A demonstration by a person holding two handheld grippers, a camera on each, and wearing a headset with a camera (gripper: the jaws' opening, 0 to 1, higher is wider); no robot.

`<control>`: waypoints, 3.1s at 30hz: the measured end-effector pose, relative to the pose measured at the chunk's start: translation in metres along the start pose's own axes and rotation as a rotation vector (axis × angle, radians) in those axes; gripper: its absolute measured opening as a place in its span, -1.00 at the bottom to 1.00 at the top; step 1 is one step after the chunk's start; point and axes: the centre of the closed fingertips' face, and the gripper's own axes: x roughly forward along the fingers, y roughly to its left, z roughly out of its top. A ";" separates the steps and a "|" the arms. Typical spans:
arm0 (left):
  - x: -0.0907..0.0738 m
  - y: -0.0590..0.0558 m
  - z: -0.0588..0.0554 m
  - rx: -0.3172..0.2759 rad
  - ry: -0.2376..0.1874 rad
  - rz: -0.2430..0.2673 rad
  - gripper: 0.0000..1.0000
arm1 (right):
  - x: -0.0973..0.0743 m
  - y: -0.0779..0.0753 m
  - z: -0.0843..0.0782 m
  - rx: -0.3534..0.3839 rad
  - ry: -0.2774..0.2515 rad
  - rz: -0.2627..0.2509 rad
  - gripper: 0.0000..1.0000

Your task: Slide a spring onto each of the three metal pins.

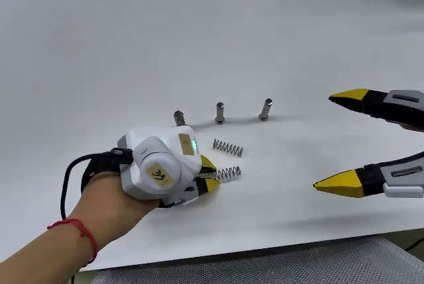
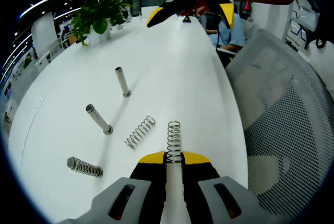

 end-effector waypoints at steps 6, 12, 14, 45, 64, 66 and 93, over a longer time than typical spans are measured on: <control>-0.017 -0.005 0.026 -0.053 -0.113 -0.001 -0.79 | 0.001 0.004 0.009 0.008 -0.014 0.014 0.66; -0.037 -0.006 0.059 -0.126 -0.256 -0.002 -0.79 | 0.005 0.008 0.025 0.047 -0.061 0.036 0.56; -0.044 -0.006 0.071 -0.137 -0.298 -0.002 -0.79 | 0.006 0.011 0.032 0.058 -0.080 0.050 0.49; -0.094 -0.008 0.158 -0.251 -0.637 -0.014 -0.79 | 0.010 0.030 0.104 0.388 -0.296 0.224 -0.70; -0.094 -0.012 0.161 -0.237 -0.638 -0.041 -0.78 | 0.008 0.037 0.113 0.363 -0.297 0.234 -0.77; -0.093 -0.013 0.160 -0.233 -0.632 -0.044 -0.77 | 0.009 0.040 0.112 0.344 -0.285 0.232 -0.77; -0.081 -0.024 0.149 -0.169 -0.539 -0.063 -0.74 | 0.013 0.051 0.106 0.092 -0.112 0.223 -0.77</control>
